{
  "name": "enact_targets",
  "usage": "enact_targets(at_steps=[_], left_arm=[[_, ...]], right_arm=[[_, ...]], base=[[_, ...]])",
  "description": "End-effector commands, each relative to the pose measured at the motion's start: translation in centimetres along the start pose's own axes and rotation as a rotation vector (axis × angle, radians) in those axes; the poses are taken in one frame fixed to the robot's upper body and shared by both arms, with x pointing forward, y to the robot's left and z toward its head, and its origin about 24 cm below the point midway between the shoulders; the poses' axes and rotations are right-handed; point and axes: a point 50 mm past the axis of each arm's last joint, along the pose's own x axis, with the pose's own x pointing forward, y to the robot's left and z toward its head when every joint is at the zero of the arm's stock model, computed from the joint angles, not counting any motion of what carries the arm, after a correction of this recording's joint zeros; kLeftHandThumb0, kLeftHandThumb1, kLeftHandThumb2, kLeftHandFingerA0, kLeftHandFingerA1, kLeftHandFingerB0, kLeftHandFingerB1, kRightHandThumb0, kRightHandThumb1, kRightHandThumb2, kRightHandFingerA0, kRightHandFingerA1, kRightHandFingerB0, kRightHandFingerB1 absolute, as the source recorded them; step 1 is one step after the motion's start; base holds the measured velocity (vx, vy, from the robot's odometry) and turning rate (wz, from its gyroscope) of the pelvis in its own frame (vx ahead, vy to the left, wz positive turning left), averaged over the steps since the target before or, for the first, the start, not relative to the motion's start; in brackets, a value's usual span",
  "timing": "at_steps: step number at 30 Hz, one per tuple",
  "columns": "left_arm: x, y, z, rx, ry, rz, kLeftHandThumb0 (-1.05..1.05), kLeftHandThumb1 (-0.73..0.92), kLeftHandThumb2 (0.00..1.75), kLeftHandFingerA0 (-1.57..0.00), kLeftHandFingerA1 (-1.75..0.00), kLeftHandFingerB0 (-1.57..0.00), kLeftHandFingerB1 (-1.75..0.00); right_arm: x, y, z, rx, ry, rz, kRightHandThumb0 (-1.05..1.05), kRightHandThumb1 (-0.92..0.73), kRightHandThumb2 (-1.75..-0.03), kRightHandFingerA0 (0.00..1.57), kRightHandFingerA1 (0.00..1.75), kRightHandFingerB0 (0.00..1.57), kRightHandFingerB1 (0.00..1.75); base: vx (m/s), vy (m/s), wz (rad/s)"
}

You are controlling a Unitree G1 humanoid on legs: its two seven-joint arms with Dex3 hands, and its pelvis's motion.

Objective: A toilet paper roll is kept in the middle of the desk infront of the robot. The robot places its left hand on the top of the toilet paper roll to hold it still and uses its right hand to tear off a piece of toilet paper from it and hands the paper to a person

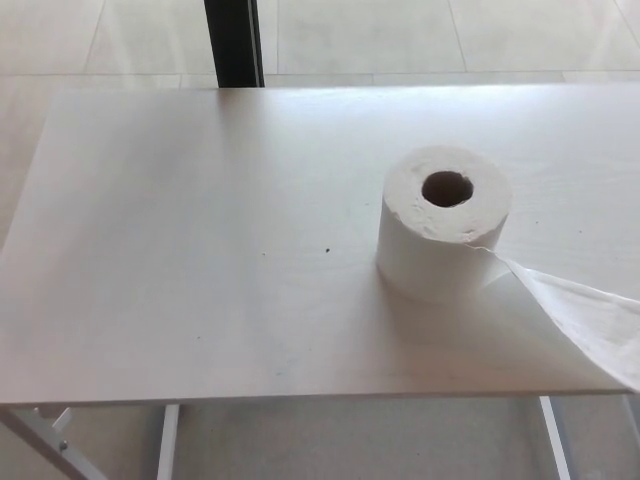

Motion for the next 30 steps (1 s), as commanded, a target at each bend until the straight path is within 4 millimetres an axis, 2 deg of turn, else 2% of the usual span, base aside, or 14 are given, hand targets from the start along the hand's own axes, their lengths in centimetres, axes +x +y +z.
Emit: enact_targets(at_steps=[1,2,4,5,6,10,11,14,15,17,18,22,23,30], left_arm=[[0.2,-7.2,18.3,-0.225,-0.624,-0.056,-0.77,0.58,0.64,-0.77,-0.54,-0.63,-0.43],[-0.5,-10.4,19.5,-0.202,-0.660,-0.197,-0.65,0.69,0.62,-0.61,-0.46,-0.49,-0.35],[-1.5,-13.6,20.2,-0.190,-0.656,-0.313,-0.58,0.73,0.62,-0.51,-0.51,-0.41,-0.36],[-2.1,-15.2,20.3,-0.181,-0.658,-0.378,-0.55,0.74,0.62,-0.54,-0.50,-0.44,-0.38],[-2.5,-16.8,20.0,-0.145,-0.660,-0.453,-0.41,0.78,0.62,-0.49,-0.49,-0.37,-0.40],[-5.3,-22.5,18.2,-0.053,-0.623,-0.716,-0.55,0.67,0.61,-0.57,-0.51,-0.46,-0.41],[-5.9,-23.4,17.8,-0.057,-0.608,-0.769,-0.57,0.50,0.89,-0.51,-0.65,-0.40,-0.55],[-8.9,-27.5,15.6,0.026,-0.597,-0.940,-0.60,0.47,0.87,-0.53,-0.66,-0.41,-0.57],[-9.4,-28.0,15.2,0.037,-0.602,-0.967,-0.59,0.64,0.60,-0.61,-0.61,-0.45,-0.46],[-10.5,-29.4,14.2,0.064,-0.587,-1.029,-0.58,0.64,0.60,-0.59,-0.60,-0.47,-0.45],[-10.6,-29.7,13.9,0.083,-0.593,-1.038,-0.56,0.64,0.60,-0.60,-0.61,-0.48,-0.46],[-11.2,-30.7,13.3,0.119,-0.582,-1.060,-0.52,0.63,0.59,-0.60,-0.60,-0.52,-0.47],[-11.9,-31.7,12.6,0.134,-0.554,-1.087,-0.51,0.62,0.59,-0.65,-0.59,-0.54,-0.47],[-13.6,-33.1,11.6,0.274,-0.634,-1.179,-0.56,0.64,0.59,-0.65,-0.62,-0.57,-0.50]], right_arm=[[-0.8,8.8,16.2,0.171,-0.649,0.432,-0.68,-0.64,-0.60,0.34,0.66,0.23,0.37],[-2.0,11.2,16.3,0.128,-0.661,0.537,-0.74,-0.63,-0.60,0.33,0.59,0.24,0.34],[-3.4,13.5,16.0,0.111,-0.659,0.667,-0.74,-0.49,-0.87,0.26,0.59,0.14,0.42],[-4.2,14.6,15.7,0.084,-0.668,0.722,-0.71,-0.60,-0.59,0.33,0.53,0.22,0.31],[-5.0,15.7,15.2,0.045,-0.680,0.774,-0.78,-0.60,-0.59,0.36,0.47,0.24,0.29],[-7.9,19.5,12.8,-0.069,-0.695,0.949,-0.78,-0.60,-0.59,0.40,0.41,0.32,0.31],[-8.5,20.0,12.3,-0.092,-0.683,0.983,-0.78,-0.60,-0.59,0.36,0.41,0.32,0.32],[-10.9,22.3,10.4,-0.168,-0.616,1.087,-0.80,-0.61,-0.60,0.35,0.43,0.32,0.31],[-11.3,22.7,10.1,-0.176,-0.617,1.100,-0.77,-0.60,-0.59,0.35,0.48,0.32,0.31],[-12.3,23.6,9.5,-0.216,-0.614,1.132,-0.78,-0.62,-0.59,0.32,0.48,0.28,0.30],[-12.8,24.0,9.2,-0.227,-0.612,1.144,-0.78,-0.49,-0.86,0.28,0.54,0.23,0.42],[-14.0,25.0,8.8,-0.269,-0.628,1.175,-0.75,-0.50,-0.87,0.27,0.56,0.22,0.43],[-14.7,25.7,7.9,-0.272,-0.595,1.209,-0.73,-0.61,-0.60,0.29,0.51,0.32,0.32],[-15.6,27.0,6.2,-0.348,-0.544,1.217,-0.66,-0.59,-0.58,0.30,0.51,0.39,0.37]], base=[[0.00,0.000,0.00],[0.00,0.000,0.00],[0.00,0.000,0.00],[0.00,0.000,0.00],[0.00,0.000,0.00],[0.00,0.000,0.00],[0.00,0.000,0.00],[0.00,0.000,0.00],[0.00,0.000,0.00],[0.00,0.000,0.00],[0.00,0.000,0.00],[0.00,0.000,0.00],[0.00,0.000,0.00],[0.00,0.000,0.00]])
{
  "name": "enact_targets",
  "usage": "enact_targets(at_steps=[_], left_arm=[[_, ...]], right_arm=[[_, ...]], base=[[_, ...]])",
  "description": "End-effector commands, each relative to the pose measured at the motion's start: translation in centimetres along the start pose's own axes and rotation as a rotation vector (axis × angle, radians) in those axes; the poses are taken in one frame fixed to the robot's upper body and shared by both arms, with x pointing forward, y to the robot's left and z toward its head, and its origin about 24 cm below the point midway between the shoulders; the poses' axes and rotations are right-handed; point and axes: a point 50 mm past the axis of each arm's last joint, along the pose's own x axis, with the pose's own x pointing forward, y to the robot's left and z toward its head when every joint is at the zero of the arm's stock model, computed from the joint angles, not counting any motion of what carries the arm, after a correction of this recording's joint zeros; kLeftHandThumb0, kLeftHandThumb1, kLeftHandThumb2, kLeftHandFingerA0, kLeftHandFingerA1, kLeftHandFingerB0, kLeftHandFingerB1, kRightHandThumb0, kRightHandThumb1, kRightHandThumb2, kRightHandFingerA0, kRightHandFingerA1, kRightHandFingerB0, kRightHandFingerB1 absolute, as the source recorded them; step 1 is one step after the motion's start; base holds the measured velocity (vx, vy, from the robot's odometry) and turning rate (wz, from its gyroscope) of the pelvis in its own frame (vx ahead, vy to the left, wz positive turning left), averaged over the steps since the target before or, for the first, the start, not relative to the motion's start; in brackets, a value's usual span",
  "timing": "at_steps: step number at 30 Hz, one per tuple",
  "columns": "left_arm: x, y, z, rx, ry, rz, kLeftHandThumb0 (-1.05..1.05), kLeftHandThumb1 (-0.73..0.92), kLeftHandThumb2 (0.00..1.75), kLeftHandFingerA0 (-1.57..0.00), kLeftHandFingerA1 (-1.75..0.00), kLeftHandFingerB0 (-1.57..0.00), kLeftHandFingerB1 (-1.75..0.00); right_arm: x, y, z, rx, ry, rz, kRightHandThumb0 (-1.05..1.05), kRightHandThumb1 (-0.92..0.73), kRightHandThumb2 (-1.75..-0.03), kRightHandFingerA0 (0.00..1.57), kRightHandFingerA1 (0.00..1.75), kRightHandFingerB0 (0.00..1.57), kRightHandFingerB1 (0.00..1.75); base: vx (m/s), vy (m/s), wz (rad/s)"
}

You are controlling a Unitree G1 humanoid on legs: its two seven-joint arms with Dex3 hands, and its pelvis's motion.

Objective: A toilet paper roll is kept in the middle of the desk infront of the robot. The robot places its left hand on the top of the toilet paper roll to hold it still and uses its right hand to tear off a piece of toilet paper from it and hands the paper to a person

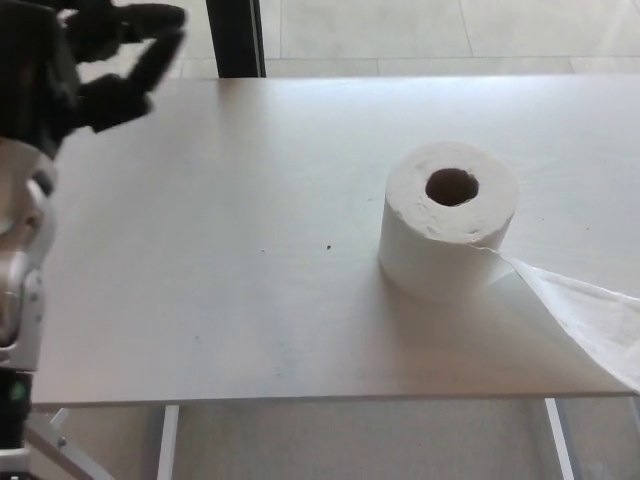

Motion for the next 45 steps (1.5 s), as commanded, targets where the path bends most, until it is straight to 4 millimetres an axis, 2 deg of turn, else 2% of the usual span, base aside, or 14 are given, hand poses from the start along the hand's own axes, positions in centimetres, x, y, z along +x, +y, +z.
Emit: enact_targets(at_steps=[1,4,5,8,9,10,11,16,17,24,29,31,36,45], left_arm=[[0.7,-5.7,0.5,0.289,0.013,-0.317,-0.56,0.64,0.59,-0.65,-0.62,-0.57,-0.50],[0.6,-6.6,0.4,0.336,-0.033,-0.370,-0.53,0.62,0.59,-0.73,-0.70,-0.59,-0.54],[0.6,-6.7,0.4,0.355,-0.024,-0.385,-0.54,0.64,0.59,-0.72,-0.67,-0.59,-0.52],[0.4,-7.1,0.3,0.403,-0.002,-0.421,-0.56,0.64,0.59,-0.69,-0.68,-0.60,-0.49],[0.2,-7.4,0.2,0.424,0.006,-0.447,-0.57,0.64,0.60,-0.67,-0.65,-0.61,-0.50],[0.2,-7.5,0.2,0.427,0.007,-0.450,-0.57,0.64,0.60,-0.67,-0.65,-0.61,-0.50],[0.0,-7.8,0.1,0.446,-0.006,-0.482,-0.55,0.63,0.59,-0.66,-0.63,-0.63,-0.52],[-0.2,-8.2,-0.2,0.529,-0.042,-0.529,-0.56,0.64,0.59,-0.68,-0.62,-0.64,-0.52],[-0.1,-8.3,-0.1,0.580,-0.045,-0.554,-0.58,0.65,0.59,-0.68,-0.61,-0.63,-0.50],[-0.2,-8.3,0.2,0.701,-0.071,-0.591,-0.60,0.65,0.60,-0.74,-0.61,-0.69,-0.49],[0.1,-8.6,0.4,0.796,-0.083,-0.590,-0.61,0.67,0.60,-0.70,-0.62,-0.66,-0.47],[0.2,-8.9,0.7,0.903,-0.190,-0.582,-0.59,0.63,0.59,-0.76,-0.58,-0.67,-0.47],[0.6,-9.7,0.9,1.059,-0.250,-0.636,-0.62,0.66,0.60,-0.70,-0.61,-0.60,-0.45],[2.2,-9.4,2.5,1.157,-0.363,-0.534,-0.60,0.73,0.62,-0.65,-0.58,-0.54,-0.40]], right_arm=[[0.2,5.9,-0.3,-0.150,0.086,0.233,-0.66,-0.59,-0.58,0.30,0.51,0.39,0.37],[0.3,6.3,-1.0,-0.187,0.075,0.258,-0.65,-0.61,-0.59,0.33,0.53,0.41,0.38],[0.3,6.5,-1.1,-0.199,0.076,0.264,-0.71,-0.51,-0.89,0.34,0.62,0.36,0.49],[0.5,7.2,-1.3,-0.226,0.079,0.286,-0.64,-0.49,-0.87,0.39,0.62,0.32,0.48],[0.4,7.8,-1.3,-0.247,0.088,0.318,-0.56,-0.61,-0.58,0.36,0.47,0.41,0.38],[0.4,7.9,-1.3,-0.251,0.089,0.321,-0.56,-0.61,-0.58,0.36,0.47,0.41,0.38],[0.4,8.4,-1.6,-0.284,0.084,0.333,-0.66,-0.50,-0.86,0.33,0.56,0.40,0.53],[0.2,9.3,-2.1,-0.301,0.112,0.353,-0.63,-0.47,-0.85,0.31,0.55,0.43,0.54],[0.2,9.5,-2.2,-0.332,0.121,0.356,-0.58,-0.56,-0.59,0.35,0.50,0.47,0.40],[-0.1,9.4,-2.8,-0.320,0.177,0.286,-0.62,-0.57,-0.62,0.35,0.50,0.48,0.42],[-2.1,12.3,-0.5,-0.252,0.106,0.300,-0.59,-0.65,-0.60,0.41,0.55,0.51,0.42],[-2.8,13.3,0.7,-0.233,0.068,0.322,-0.58,-0.66,-0.60,0.42,0.57,0.52,0.43],[-3.8,13.0,2.3,-0.224,0.012,0.344,-0.60,-0.68,-0.61,0.42,0.58,0.53,0.45],[-5.6,12.1,2.1,-0.224,0.055,0.280,-0.62,-0.70,-0.61,0.45,0.57,0.56,0.45]], base=[[0.00,0.000,0.00],[0.00,0.000,0.00],[0.00,0.000,0.00],[0.00,0.000,0.00],[0.00,0.000,0.00],[0.00,0.000,0.00],[0.00,0.000,0.00],[0.00,0.000,0.00],[0.00,0.000,0.00],[0.00,0.000,0.00],[0.00,0.000,0.00],[0.00,0.000,0.00],[0.00,0.000,0.00],[0.00,0.000,0.00]])
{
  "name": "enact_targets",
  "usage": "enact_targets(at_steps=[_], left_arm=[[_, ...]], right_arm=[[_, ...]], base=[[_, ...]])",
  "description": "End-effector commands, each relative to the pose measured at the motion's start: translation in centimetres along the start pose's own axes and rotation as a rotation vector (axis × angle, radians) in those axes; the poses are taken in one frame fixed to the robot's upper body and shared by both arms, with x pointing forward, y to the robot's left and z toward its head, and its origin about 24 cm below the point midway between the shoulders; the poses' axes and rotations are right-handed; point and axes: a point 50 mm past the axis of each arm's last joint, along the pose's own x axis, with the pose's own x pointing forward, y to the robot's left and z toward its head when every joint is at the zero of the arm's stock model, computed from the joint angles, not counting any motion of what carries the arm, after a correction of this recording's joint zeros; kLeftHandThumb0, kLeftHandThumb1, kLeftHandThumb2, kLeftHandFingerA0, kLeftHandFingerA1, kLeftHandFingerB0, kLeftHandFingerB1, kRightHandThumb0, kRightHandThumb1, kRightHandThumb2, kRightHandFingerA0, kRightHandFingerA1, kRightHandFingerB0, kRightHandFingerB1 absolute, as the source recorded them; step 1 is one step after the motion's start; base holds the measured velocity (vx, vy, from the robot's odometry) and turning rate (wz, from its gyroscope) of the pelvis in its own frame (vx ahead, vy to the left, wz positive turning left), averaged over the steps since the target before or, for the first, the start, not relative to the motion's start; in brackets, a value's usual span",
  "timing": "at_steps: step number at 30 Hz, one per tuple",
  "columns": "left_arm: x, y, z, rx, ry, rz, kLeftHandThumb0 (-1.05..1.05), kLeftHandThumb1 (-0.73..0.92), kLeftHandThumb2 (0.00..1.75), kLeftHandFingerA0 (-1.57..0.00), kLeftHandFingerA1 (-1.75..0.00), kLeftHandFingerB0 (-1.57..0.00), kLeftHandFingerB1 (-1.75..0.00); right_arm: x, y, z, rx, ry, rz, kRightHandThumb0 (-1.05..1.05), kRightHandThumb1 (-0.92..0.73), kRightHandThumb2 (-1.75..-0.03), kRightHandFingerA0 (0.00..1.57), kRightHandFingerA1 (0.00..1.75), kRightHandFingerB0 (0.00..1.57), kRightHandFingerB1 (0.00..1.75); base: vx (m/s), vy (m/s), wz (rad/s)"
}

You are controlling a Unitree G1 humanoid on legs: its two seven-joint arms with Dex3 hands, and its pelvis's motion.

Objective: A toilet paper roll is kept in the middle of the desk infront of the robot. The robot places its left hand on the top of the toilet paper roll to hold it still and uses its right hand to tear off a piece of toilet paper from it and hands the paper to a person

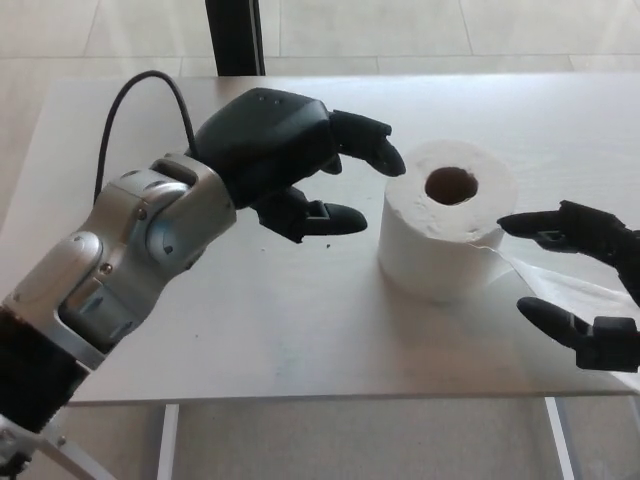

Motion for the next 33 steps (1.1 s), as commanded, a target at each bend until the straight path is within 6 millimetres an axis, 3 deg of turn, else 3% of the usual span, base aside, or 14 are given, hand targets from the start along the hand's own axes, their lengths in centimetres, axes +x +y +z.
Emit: enact_targets(at_steps=[1,6,7,8,9,10,11,13,15,16,18,21,22,33], left_arm=[[1.0,2.4,0.9,0.407,-0.111,0.098,-0.60,0.73,0.62,-0.67,-0.61,-0.55,-0.41],[1.3,2.9,1.2,0.468,-0.124,0.116,-0.63,0.72,0.62,-0.52,-0.58,-0.47,-0.39],[1.3,2.8,1.4,0.522,-0.119,0.095,-0.68,0.75,0.63,-0.19,-0.54,-0.30,-0.38],[1.4,2.7,1.5,0.568,-0.105,0.070,-0.77,0.57,0.98,0.00,-0.34,-0.07,-0.39],[1.4,2.5,1.6,0.614,-0.090,0.043,-0.97,0.65,0.96,0.00,-0.10,0.00,0.00],[1.4,2.3,1.6,0.621,-0.082,0.031,-1.05,0.66,0.93,0.00,-0.08,0.00,0.00],[1.4,2.1,1.6,0.624,-0.076,0.019,-0.78,0.75,0.62,0.00,0.00,0.00,0.00],[1.4,1.6,1.7,0.646,-0.059,0.000,-0.81,0.77,0.63,0.00,0.00,0.00,0.00],[1.5,1.3,1.8,0.632,-0.059,0.010,-0.81,0.76,0.63,0.00,0.00,0.00,0.00],[1.6,0.9,1.9,0.610,-0.069,0.039,-1.02,0.63,0.93,0.00,-0.18,0.00,-0.03],[1.7,0.3,2.1,0.579,-0.077,0.066,-0.76,0.72,0.62,0.00,0.00,0.00,0.00],[2.2,-1.1,2.5,0.556,-0.088,0.058,-0.75,0.77,0.63,0.00,0.00,0.00,0.00],[2.3,-1.3,2.5,0.572,-0.089,0.062,-1.03,0.66,0.95,0.00,-0.18,0.00,-0.01],[3.6,-5.7,3.3,0.478,-0.097,-0.008,-1.02,0.68,0.95,0.00,-0.16,0.00,0.00]], right_arm=[[-2.4,-0.4,0.0,-0.067,0.080,-0.094,-0.61,-0.70,-0.61,0.45,0.57,0.56,0.45],[-3.1,-0.7,-0.8,-0.075,0.138,-0.172,-0.56,-0.66,-0.60,0.46,0.59,0.59,0.45],[-3.2,-0.8,-1.0,-0.049,0.149,-0.203,-0.54,-0.65,-0.59,0.46,0.58,0.59,0.46],[-3.2,-1.0,-1.0,-0.055,0.155,-0.209,-0.54,-0.66,-0.60,0.45,0.55,0.58,0.45],[-3.2,-1.2,-1.0,-0.059,0.149,-0.220,-0.54,-0.65,-0.60,0.45,0.58,0.59,0.45],[-3.1,-1.2,-0.9,-0.068,0.145,-0.228,-0.54,-0.66,-0.59,0.47,0.58,0.59,0.45],[-3.0,-1.3,-0.8,-0.070,0.141,-0.232,-0.57,-0.55,-0.94,0.46,0.65,0.51,0.58],[-2.8,-1.1,-0.7,-0.067,0.133,-0.245,-0.56,-0.54,-0.94,0.48,0.67,0.54,0.59],[-2.6,-1.1,-0.5,-0.073,0.131,-0.243,-0.56,-0.54,-0.93,0.48,0.67,0.54,0.59],[-2.6,-0.9,-0.6,-0.075,0.126,-0.246,-0.51,-0.63,-0.59,0.52,0.63,0.62,0.46],[-2.5,-0.7,-0.5,-0.074,0.123,-0.255,-0.50,-0.63,-0.59,0.52,0.63,0.63,0.46],[-2.1,-0.7,-0.5,-0.099,0.134,-0.297,-0.50,-0.62,-0.59,0.55,0.65,0.63,0.46],[-1.9,-0.6,-0.5,-0.092,0.133,-0.309,-0.51,-0.61,-0.59,0.55,0.69,0.64,0.46],[-0.7,0.6,-0.1,-0.082,0.143,-0.339,-0.51,-0.60,-0.58,0.56,0.78,0.67,0.49]], base=[[0.00,0.000,0.00],[0.00,0.000,0.00],[0.00,0.000,0.00],[0.00,0.000,0.00],[0.00,0.000,0.00],[0.00,0.000,0.00],[0.00,0.000,0.00],[0.00,0.000,0.00],[0.00,0.000,0.00],[0.00,0.000,0.00],[0.00,0.000,0.00],[0.00,0.000,0.00],[0.00,0.000,0.00],[0.00,0.000,0.00]])
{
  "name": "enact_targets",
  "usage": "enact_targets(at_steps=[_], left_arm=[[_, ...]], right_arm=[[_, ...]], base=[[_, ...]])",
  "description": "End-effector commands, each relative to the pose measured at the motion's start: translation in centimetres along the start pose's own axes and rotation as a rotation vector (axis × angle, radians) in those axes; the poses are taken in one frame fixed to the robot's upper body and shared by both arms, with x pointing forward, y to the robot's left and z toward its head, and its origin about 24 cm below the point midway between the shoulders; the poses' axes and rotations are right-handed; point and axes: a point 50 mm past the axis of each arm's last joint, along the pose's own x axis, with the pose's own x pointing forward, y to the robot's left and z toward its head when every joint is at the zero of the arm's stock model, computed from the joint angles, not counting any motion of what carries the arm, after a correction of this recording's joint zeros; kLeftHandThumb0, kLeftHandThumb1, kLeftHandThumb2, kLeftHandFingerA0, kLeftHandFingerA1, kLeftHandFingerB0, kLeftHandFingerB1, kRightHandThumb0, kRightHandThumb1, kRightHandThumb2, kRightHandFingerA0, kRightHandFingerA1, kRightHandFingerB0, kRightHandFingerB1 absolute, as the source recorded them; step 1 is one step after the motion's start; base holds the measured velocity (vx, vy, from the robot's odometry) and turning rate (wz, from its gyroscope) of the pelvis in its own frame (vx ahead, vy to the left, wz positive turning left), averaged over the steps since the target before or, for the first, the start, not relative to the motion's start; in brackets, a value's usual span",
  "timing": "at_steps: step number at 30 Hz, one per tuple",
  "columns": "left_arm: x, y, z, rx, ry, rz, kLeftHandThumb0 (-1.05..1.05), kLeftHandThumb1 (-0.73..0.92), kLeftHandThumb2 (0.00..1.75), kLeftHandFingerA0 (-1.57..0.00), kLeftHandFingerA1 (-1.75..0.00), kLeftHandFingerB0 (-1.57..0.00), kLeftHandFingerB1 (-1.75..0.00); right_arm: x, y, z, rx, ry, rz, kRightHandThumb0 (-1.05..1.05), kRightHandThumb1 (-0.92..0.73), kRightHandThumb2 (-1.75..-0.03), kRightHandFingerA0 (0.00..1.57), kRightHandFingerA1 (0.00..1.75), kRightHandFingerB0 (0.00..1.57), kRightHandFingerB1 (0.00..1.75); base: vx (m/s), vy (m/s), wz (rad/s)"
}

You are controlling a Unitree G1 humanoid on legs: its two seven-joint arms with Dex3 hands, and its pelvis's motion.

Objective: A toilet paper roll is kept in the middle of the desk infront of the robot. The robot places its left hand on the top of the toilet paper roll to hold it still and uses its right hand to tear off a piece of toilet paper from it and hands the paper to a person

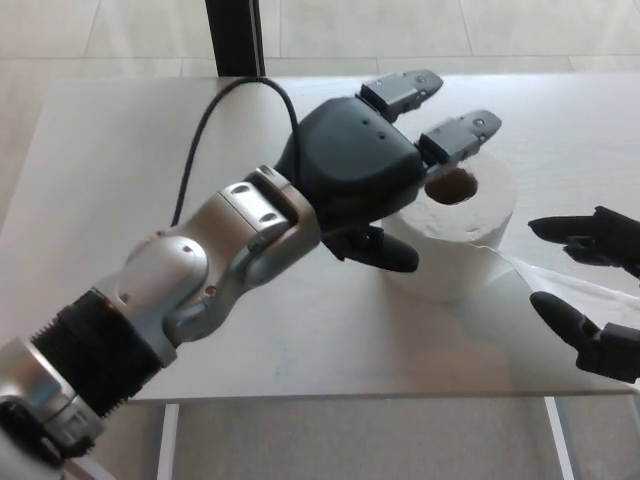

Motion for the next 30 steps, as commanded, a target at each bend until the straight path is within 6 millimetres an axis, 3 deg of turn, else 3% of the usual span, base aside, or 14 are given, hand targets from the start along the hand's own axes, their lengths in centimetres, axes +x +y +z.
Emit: enact_targets(at_steps=[1,8,9,10,11,13,14,15,17,18,27,28,29,30], left_arm=[[0.5,-1.9,0.5,0.052,0.019,0.024,-1.02,0.68,0.95,0.00,-0.16,0.00,0.00],[1.1,-3.1,1.1,0.063,0.048,0.026,-1.04,0.72,0.99,0.00,-0.17,0.00,0.00],[0.8,-3.2,0.8,0.059,0.051,0.031,-0.91,0.48,0.83,0.00,-0.17,0.00,-0.04],[0.7,-3.3,0.7,0.057,0.053,0.033,-0.91,0.48,0.83,0.00,-0.17,0.00,-0.04],[0.7,-3.3,0.6,0.054,0.055,0.040,-0.62,0.71,0.61,0.00,0.00,0.00,0.00],[0.3,-3.2,-0.3,0.058,0.092,0.052,-0.46,0.60,0.69,0.00,0.00,0.00,0.00],[0.3,-3.1,-0.6,0.058,0.099,0.057,-0.46,0.60,0.69,0.00,0.00,0.00,0.00],[0.2,-2.9,-0.9,0.063,0.107,0.066,-0.43,0.54,0.76,0.00,0.00,0.00,0.00],[0.0,-2.7,-1.6,0.095,0.138,0.064,-0.43,0.55,0.76,0.00,0.00,0.00,0.00],[-0.1,-2.6,-2.1,0.099,0.150,0.070,-0.44,0.60,0.60,0.00,0.00,0.00,0.00],[-0.4,-2.5,-3.2,0.142,0.179,0.052,-0.50,0.58,0.57,0.00,0.00,0.00,0.00],[-0.4,-2.5,-3.3,0.142,0.182,0.049,-0.50,0.48,0.70,0.00,0.00,0.00,-0.02],[-0.5,-2.9,-3.6,0.155,0.180,0.048,-0.50,0.50,0.72,0.00,0.00,0.00,-0.06],[-0.5,-3.0,-3.6,0.157,0.178,0.041,-0.55,0.49,0.73,0.00,0.00,-0.02,0.00]], right_arm=[[0.6,0.1,-0.1,-0.079,0.035,-0.089,-0.51,-0.61,-0.58,0.56,0.75,0.66,0.48],[0.8,0.6,-0.6,-0.116,0.089,-0.085,-0.48,-0.61,-0.58,0.52,0.88,0.62,0.47],[0.9,0.6,-0.9,-0.149,0.115,-0.091,-0.45,-0.60,-0.58,0.52,0.81,0.64,0.46],[0.9,0.5,-1.0,-0.164,0.127,-0.094,-0.45,-0.60,-0.58,0.52,0.81,0.64,0.46],[0.9,0.4,-1.1,-0.187,0.145,-0.079,-0.43,-0.63,-0.59,0.46,0.65,0.60,0.42],[0.6,0.1,-2.1,-0.298,0.280,0.021,-0.41,-0.62,-0.59,0.33,0.48,0.48,0.38],[0.5,0.0,-2.2,-0.317,0.303,0.037,-0.41,-0.62,-0.59,0.33,0.48,0.48,0.38],[0.6,0.0,-2.1,-0.320,0.308,0.042,-0.47,-0.47,-0.77,0.29,0.56,0.40,0.49],[0.4,-0.1,-2.1,-0.340,0.336,0.067,-0.51,-0.46,-0.77,0.29,0.57,0.40,0.48],[0.2,-0.1,-2.2,-0.367,0.347,0.089,-0.56,-0.44,-0.77,0.27,0.59,0.38,0.48],[-0.2,-0.2,-2.1,-0.487,0.398,0.154,-0.61,-0.42,-0.76,0.21,0.56,0.36,0.46],[-0.3,-0.2,-2.1,-0.496,0.397,0.162,-0.59,-0.50,-0.55,0.22,0.53,0.43,0.35],[-0.5,0.1,-1.7,-0.543,0.377,0.240,-0.66,-0.40,-0.75,0.03,0.51,0.26,0.42],[-0.4,0.2,-1.5,-0.558,0.369,0.247,-0.66,-0.40,-0.75,0.04,0.52,0.27,0.42]], base=[[0.00,0.000,0.00],[0.00,0.000,0.00],[0.00,0.000,0.00],[0.00,0.000,0.00],[0.00,0.000,0.00],[0.00,0.000,0.00],[0.00,0.000,0.00],[0.00,0.000,0.00],[0.00,0.000,0.00],[0.00,0.000,0.00],[0.00,0.000,0.00],[0.00,0.000,0.00],[0.00,0.000,0.00],[0.00,0.000,0.00]])
